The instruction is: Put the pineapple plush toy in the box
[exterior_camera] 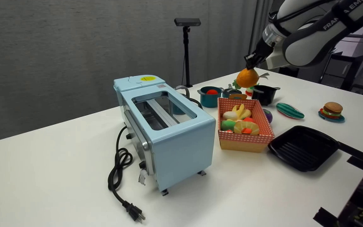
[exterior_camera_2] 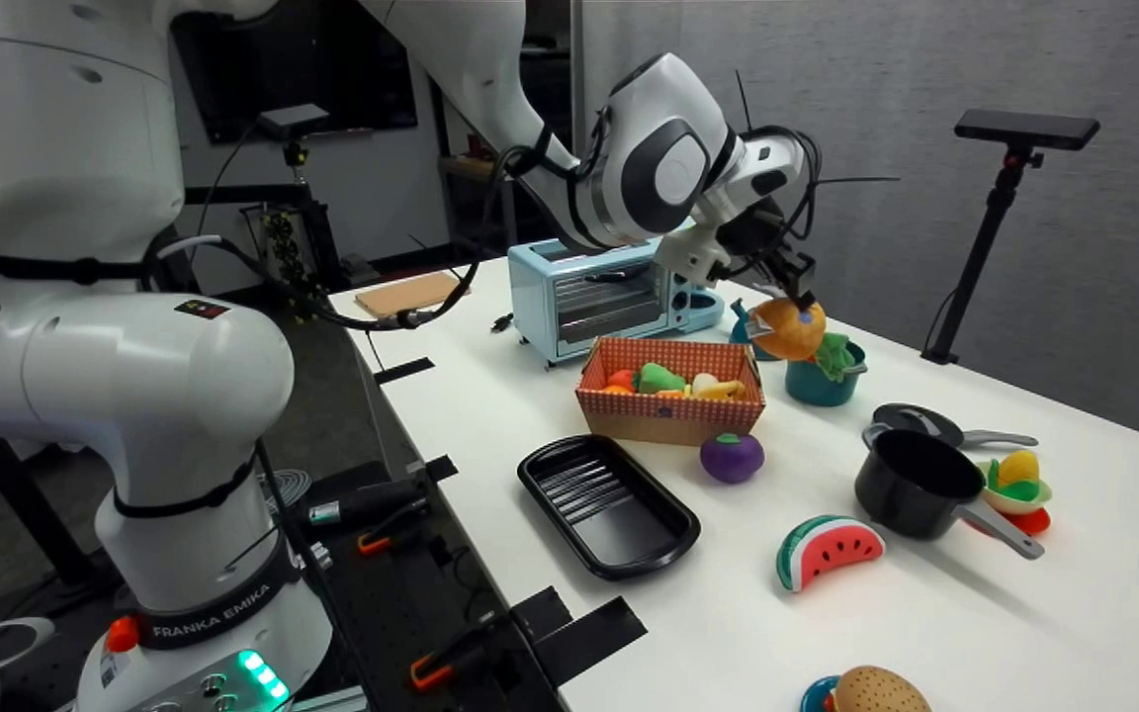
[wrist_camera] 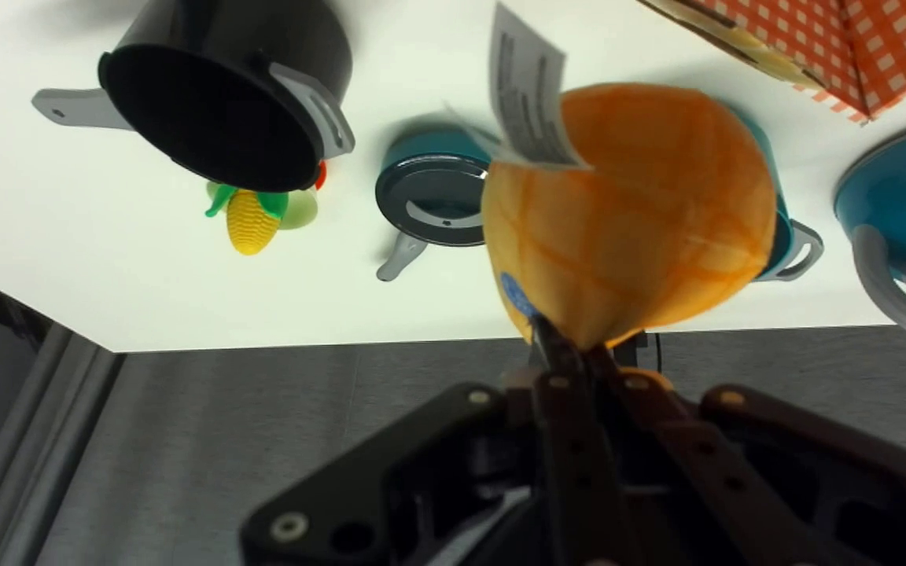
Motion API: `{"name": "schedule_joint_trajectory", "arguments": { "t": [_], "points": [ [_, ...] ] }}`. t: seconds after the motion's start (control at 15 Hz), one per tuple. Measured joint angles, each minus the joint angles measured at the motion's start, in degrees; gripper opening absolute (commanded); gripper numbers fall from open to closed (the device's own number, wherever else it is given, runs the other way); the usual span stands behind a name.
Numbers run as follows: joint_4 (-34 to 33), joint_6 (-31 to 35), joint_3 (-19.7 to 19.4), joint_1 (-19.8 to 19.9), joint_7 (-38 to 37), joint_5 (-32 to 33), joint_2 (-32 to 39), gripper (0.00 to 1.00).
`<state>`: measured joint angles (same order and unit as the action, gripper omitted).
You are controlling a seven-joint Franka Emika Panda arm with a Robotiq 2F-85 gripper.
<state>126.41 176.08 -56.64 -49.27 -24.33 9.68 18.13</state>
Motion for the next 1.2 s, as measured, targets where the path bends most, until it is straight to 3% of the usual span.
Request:
{"name": "schedule_joint_trajectory", "arguments": {
  "t": [0.67,0.73,0.8,1.0,1.2],
  "points": [
    [10.2,0.0,-18.2,-24.0,0.0,0.8,2.5,0.01],
    [11.3,0.0,-19.7,-26.7,0.0,0.8,3.3,0.28],
    [12.2,0.0,-21.0,-29.3,0.0,0.8,4.1,0.29],
    [14.8,-0.2,-23.7,-35.4,-0.6,0.7,5.6,0.52],
    [16.6,-0.4,-25.5,-38.2,-0.8,0.7,5.9,0.75]
  ]
}}
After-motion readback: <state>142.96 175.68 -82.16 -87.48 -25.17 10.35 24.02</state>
